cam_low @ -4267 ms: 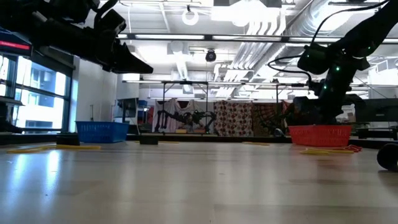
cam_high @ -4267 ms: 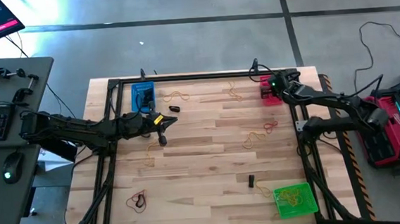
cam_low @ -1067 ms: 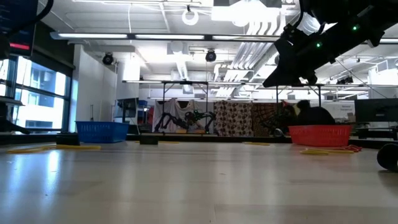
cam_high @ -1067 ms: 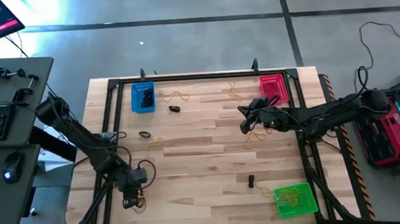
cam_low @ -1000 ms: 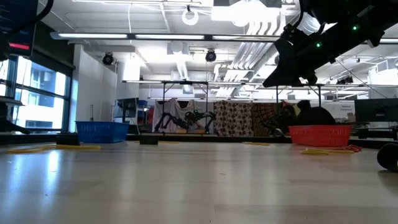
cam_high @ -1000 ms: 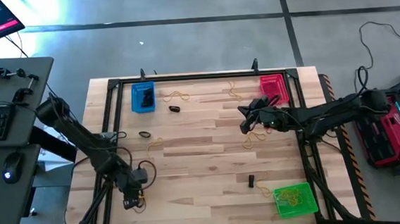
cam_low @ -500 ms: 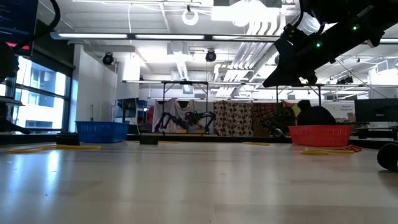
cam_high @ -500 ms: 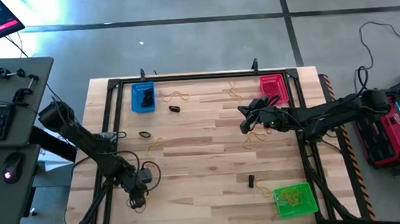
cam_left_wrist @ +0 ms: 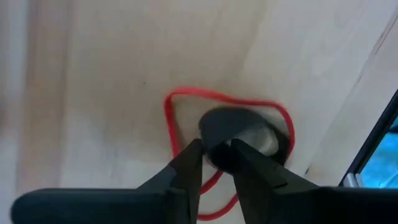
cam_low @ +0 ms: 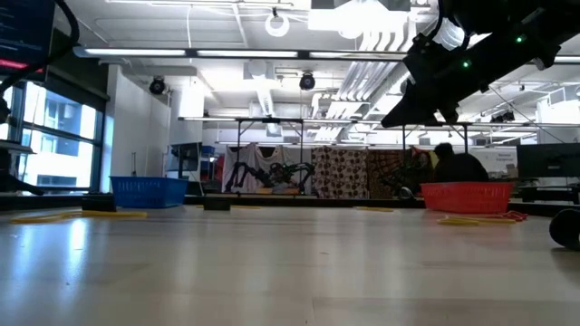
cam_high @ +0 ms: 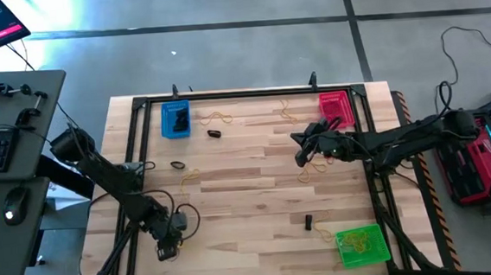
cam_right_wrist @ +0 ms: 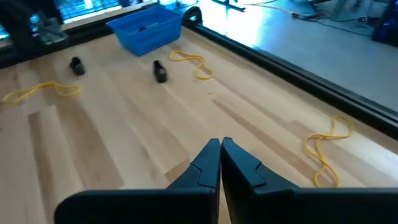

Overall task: Sort rubber bands into baskets
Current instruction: Put the black rubber band into the blue bin

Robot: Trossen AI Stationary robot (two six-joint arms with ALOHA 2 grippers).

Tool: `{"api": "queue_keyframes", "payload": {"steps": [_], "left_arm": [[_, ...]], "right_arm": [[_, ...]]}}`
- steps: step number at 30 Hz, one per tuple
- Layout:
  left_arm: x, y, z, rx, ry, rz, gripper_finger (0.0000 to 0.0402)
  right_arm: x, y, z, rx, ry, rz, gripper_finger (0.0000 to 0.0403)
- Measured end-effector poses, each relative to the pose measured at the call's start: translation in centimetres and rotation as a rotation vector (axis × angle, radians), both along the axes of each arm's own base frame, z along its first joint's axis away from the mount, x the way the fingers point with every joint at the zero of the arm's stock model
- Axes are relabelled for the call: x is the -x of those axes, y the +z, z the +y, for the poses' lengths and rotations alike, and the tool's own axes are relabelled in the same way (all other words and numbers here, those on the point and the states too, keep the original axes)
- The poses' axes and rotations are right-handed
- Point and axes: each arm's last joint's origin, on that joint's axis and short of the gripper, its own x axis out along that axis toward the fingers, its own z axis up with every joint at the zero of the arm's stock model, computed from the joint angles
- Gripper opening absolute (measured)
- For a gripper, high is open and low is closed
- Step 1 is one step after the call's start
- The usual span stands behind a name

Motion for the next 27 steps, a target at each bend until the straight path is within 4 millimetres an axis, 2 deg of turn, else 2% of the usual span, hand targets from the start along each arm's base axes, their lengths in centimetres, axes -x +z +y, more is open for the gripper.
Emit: {"api": "queue_keyframes", "payload": {"steps": [5,9,22,27], "left_arm": [[-0.1,-0.3,-0.1,-0.004,-0.044,0.002,0.0036],[0.1,0.4,0.0,0.027,-0.059,-0.013,0.0005],[1.1,3.4,1.2,0.063,-0.080,-0.107,0.0001],[0.8,4.3,2.1,0.065,-0.088,-0.183,0.0001]], "right_arm": [[-0.1,0.1,0.1,0.012,0.046,0.002,0.0002],[-0.3,0.3,0.2,0.021,0.087,-0.015,0.0002],[-0.7,0.8,2.4,0.091,0.343,-0.024,0.0002],[-0.7,0.9,2.9,0.093,0.389,-0.033,0.0002]]}}
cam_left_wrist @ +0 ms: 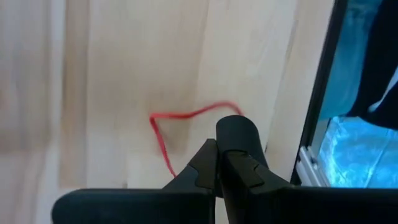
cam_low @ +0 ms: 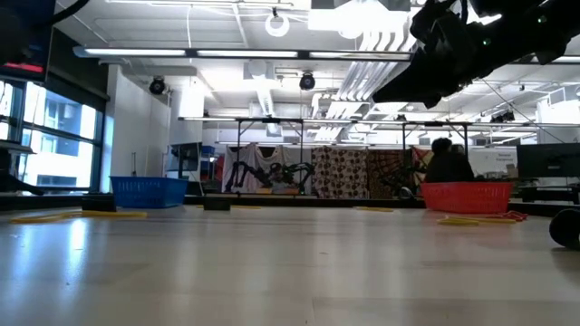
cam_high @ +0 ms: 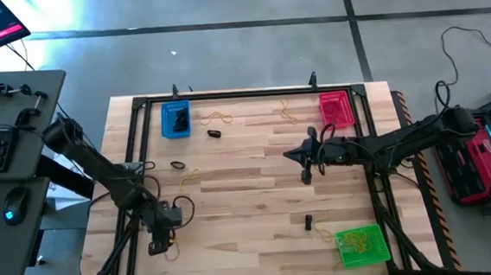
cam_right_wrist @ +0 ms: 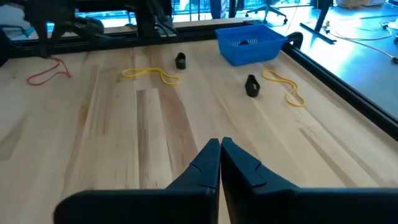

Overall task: Sort rubber bands into baskets
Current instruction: Put the black rubber band into the blue bin

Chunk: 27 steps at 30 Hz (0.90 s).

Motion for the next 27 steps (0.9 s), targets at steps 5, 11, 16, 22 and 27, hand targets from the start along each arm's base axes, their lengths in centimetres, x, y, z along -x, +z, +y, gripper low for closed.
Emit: {"api": "queue_keyframes", "payload": {"steps": [5,11,16,22,27], "left_arm": [[-0.8,0.9,1.5,-0.021,0.016,-0.106,0.0001],[-2.2,1.5,4.0,-0.073,0.115,-0.182,0.0000],[-3.0,1.5,5.4,-0.113,0.130,-0.215,0.0000],[-3.8,1.8,6.0,-0.101,0.081,-0.287,0.0000],[-4.3,2.3,5.6,-0.036,-0.009,-0.368,0.0000]], "right_arm": [[0.0,0.0,0.0,0.000,0.000,0.000,0.0002],[0.0,0.1,0.0,-0.004,0.001,-0.011,0.0002],[0.0,0.1,0.0,-0.005,0.002,-0.013,0.0002],[0.0,0.1,0.0,-0.006,0.002,-0.013,0.0002],[0.0,0.1,0.0,-0.006,0.002,-0.013,0.0002]]}}
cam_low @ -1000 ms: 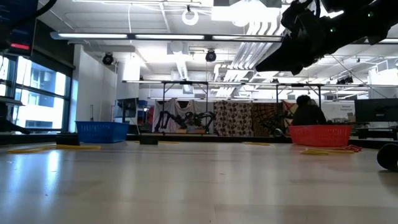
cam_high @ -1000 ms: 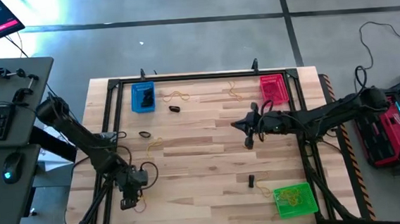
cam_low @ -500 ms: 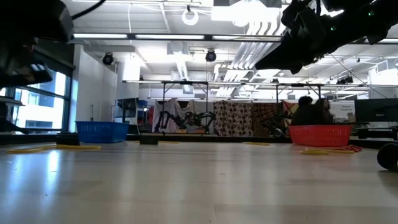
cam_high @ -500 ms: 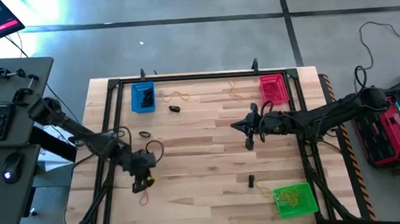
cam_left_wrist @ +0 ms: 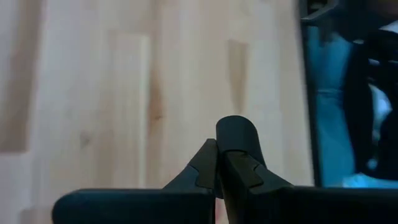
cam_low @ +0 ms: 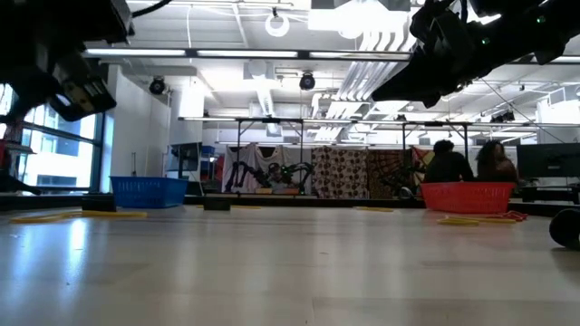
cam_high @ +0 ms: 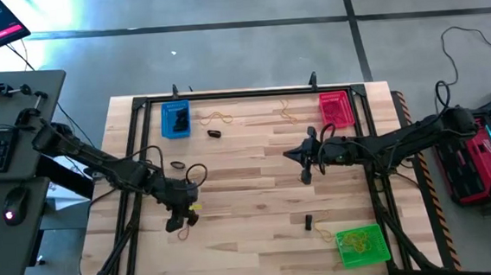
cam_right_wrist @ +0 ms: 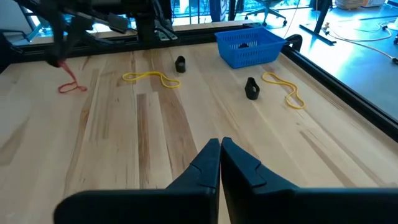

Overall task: Sort rubber bands into baskets
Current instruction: Put the black rubber band into the blue bin

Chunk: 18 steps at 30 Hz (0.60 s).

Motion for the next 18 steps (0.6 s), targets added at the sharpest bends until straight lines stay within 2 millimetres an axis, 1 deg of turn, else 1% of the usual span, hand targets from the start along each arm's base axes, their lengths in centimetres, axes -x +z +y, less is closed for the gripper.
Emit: {"api": "queue_keyframes", "payload": {"steps": [4,12,15,18], "left_arm": [[-0.11,0.20,-0.29,0.027,-0.030,-0.024,0.0008],[-0.19,0.17,-0.17,-0.024,-0.016,-0.051,0.0060],[-0.20,0.16,-0.16,-0.037,-0.027,-0.059,0.0051],[-0.22,0.16,-0.14,-0.052,-0.036,-0.069,0.0018]], "right_arm": [[0.00,0.00,0.00,-0.007,-0.002,-0.002,0.0002],[0.00,0.00,0.00,-0.014,-0.005,-0.003,0.0002],[0.00,0.00,0.00,-0.014,-0.005,-0.003,0.0002],[0.00,0.00,0.00,-0.015,-0.004,-0.003,0.0002]]}}
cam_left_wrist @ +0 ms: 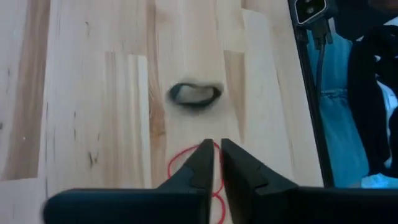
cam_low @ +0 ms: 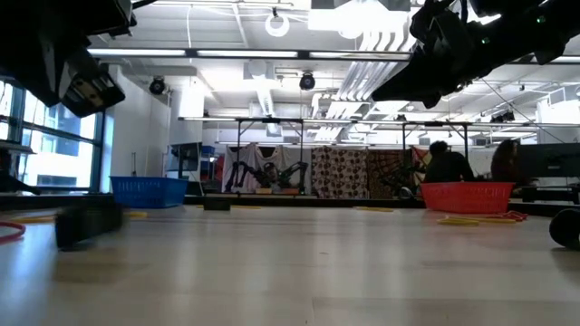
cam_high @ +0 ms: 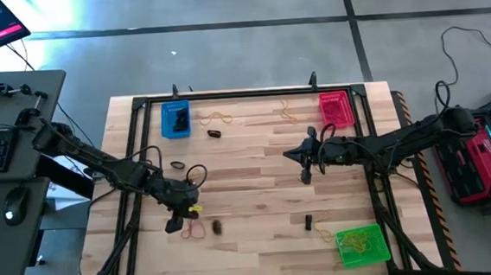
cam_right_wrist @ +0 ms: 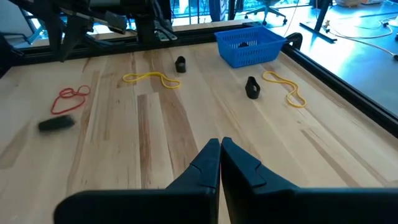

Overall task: Sort rubber bands into baskets
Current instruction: Put the black rubber band into the blue bin

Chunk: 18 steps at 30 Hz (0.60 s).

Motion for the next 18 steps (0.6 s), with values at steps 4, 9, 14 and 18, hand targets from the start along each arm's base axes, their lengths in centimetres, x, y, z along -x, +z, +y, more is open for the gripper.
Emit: {"api": "queue_keyframes", "payload": {"steps": [4,9,14,18], "left_arm": [[-0.2,-0.1,0.2,-0.020,0.015,-0.004,0.0008],[-1.2,-1.1,-0.3,-0.057,-0.066,-0.027,0.0027],[-3.0,-2.6,-1.0,-0.138,-0.188,-0.112,0.0061],[-4.0,-3.6,-1.5,-0.216,-0.294,-0.183,0.0088]], "right_arm": [[0.0,0.0,0.0,-0.001,0.002,0.000,0.0002],[0.0,0.0,0.0,-0.001,0.002,0.000,0.0002],[0.0,0.0,0.0,-0.001,0.002,0.001,0.0002],[0.0,0.0,0.0,-0.006,0.009,0.001,0.0002]]}}
